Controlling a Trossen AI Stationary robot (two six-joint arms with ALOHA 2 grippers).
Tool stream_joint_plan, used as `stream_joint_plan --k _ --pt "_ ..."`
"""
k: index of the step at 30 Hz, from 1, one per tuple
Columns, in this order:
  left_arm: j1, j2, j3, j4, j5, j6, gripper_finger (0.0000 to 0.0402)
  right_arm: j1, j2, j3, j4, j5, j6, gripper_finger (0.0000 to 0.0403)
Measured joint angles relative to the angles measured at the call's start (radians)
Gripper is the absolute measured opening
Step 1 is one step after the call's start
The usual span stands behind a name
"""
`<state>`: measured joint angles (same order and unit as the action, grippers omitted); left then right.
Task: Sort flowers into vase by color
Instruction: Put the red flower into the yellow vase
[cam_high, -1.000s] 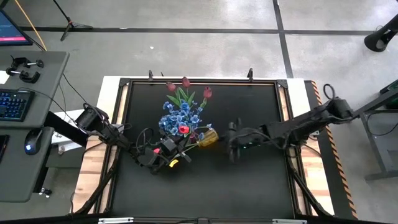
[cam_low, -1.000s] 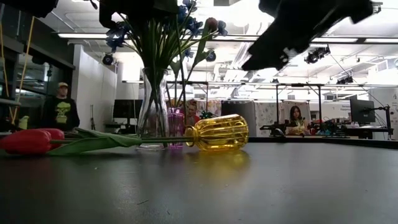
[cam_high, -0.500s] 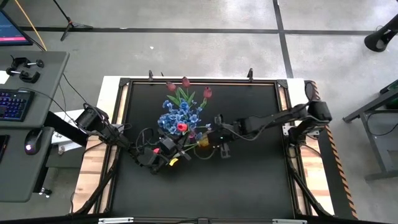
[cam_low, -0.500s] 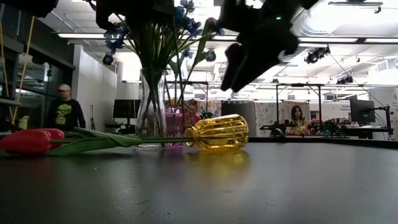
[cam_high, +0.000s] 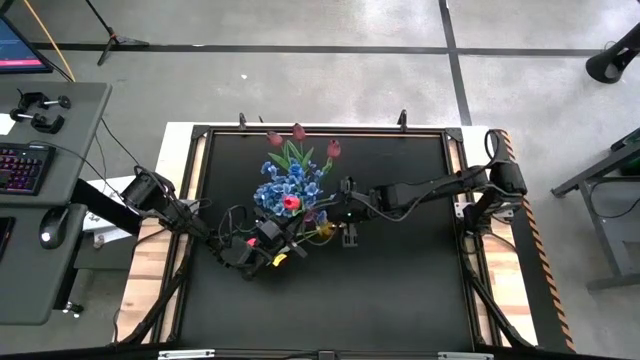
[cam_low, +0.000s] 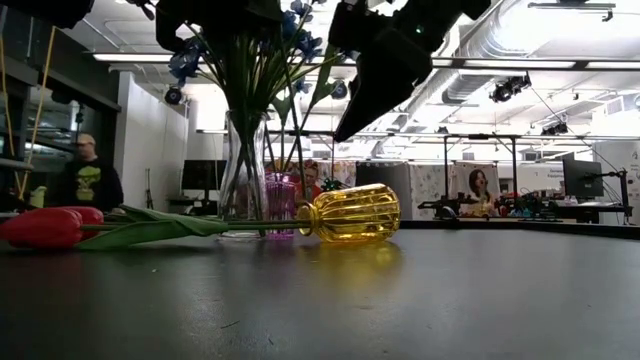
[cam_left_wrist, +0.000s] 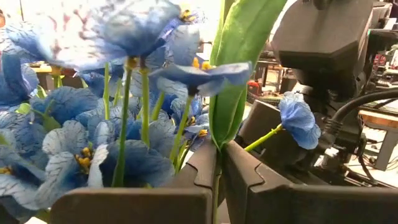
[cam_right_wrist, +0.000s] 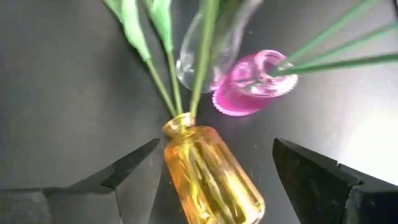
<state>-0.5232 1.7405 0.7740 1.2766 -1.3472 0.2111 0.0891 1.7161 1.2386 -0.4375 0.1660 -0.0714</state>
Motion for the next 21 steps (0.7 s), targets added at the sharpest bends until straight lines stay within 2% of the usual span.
stream_joint_plan --k 6,9,10,14,18,21 --pt "0.000 0.000 0.000 0.000 -0.001 0.000 0.0000 -0.002 0.000 0.000 -0.038 -0.105 -0.086 0.0303" --pt "0.001 0.000 0.000 0.000 -0.002 0.000 0.0000 -0.012 0.007 0.000 -0.064 -0.223 -0.122 0.0332" --pt "0.001 0.000 0.000 0.000 -0.002 0.000 0.0000 -0.012 0.015 0.000 -0.065 -0.232 -0.143 0.0346" --pt "0.001 0.000 0.000 0.000 -0.004 0.000 0.0000 -0.012 0.068 0.000 -0.035 -0.136 -0.249 0.0394" --pt "0.001 0.000 0.000 0.000 -0.005 0.000 0.0000 -0.012 0.101 0.000 -0.030 -0.036 -0.243 0.0381" --pt "0.001 0.000 0.000 0.000 -0.008 0.000 0.0000 -0.013 0.107 -0.002 -0.077 -0.028 -0.150 0.0375"
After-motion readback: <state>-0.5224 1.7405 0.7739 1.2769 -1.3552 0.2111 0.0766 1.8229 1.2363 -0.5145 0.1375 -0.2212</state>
